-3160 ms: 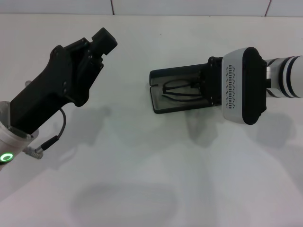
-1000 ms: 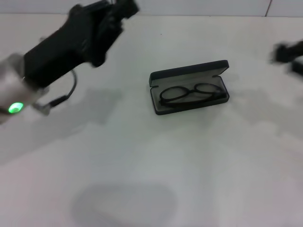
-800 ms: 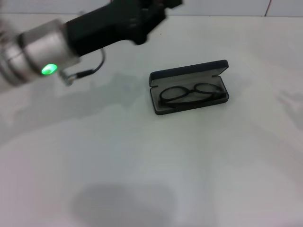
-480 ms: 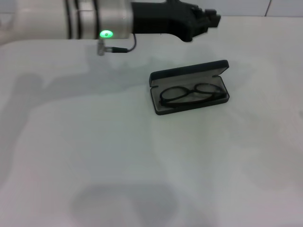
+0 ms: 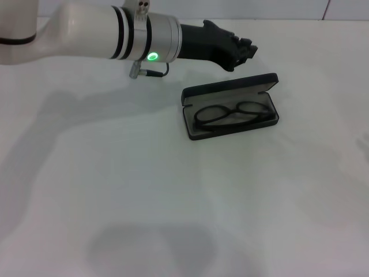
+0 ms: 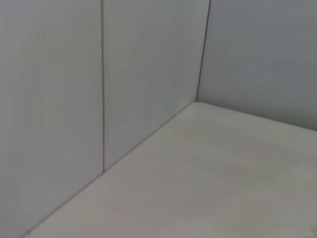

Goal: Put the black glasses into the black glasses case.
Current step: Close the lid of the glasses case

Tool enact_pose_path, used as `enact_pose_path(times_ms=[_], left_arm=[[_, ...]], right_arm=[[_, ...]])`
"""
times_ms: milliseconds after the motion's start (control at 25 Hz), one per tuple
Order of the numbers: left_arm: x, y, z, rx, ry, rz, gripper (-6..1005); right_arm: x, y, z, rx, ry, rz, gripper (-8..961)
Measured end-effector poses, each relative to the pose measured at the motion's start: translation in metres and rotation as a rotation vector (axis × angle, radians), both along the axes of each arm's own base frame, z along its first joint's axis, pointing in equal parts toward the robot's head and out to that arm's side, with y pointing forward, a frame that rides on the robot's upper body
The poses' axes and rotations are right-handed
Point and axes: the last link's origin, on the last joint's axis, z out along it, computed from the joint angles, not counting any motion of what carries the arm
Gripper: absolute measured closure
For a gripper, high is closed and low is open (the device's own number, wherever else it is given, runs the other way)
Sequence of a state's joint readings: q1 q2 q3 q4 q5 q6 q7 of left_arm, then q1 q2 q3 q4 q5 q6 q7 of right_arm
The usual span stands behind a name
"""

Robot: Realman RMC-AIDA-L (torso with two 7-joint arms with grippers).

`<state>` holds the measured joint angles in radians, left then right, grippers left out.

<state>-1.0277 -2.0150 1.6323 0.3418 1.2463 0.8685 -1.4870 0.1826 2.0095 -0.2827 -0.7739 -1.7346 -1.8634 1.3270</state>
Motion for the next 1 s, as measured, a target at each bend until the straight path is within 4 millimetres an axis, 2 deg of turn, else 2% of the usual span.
enact_pose_path(times_ms=[320,600,1000], left_arm=[[-0.016,-0.005,-0.004,-0.029,0.041,0.061,834],[-0.020,-0.009,-0.011,-0.028,0.051,0.074,819],[-0.022,-0.015,-0.023,-0.025,0.074,0.078,798]], right_arm=[[-0.005,0.014,-0.008,-0.015,0.000,0.017,732],[-0.008,0.024,-0.014,-0.029,-0.012,0.024,725],[-0.008,0.025,-0.017,-0.032,-0.020,0.026,715]])
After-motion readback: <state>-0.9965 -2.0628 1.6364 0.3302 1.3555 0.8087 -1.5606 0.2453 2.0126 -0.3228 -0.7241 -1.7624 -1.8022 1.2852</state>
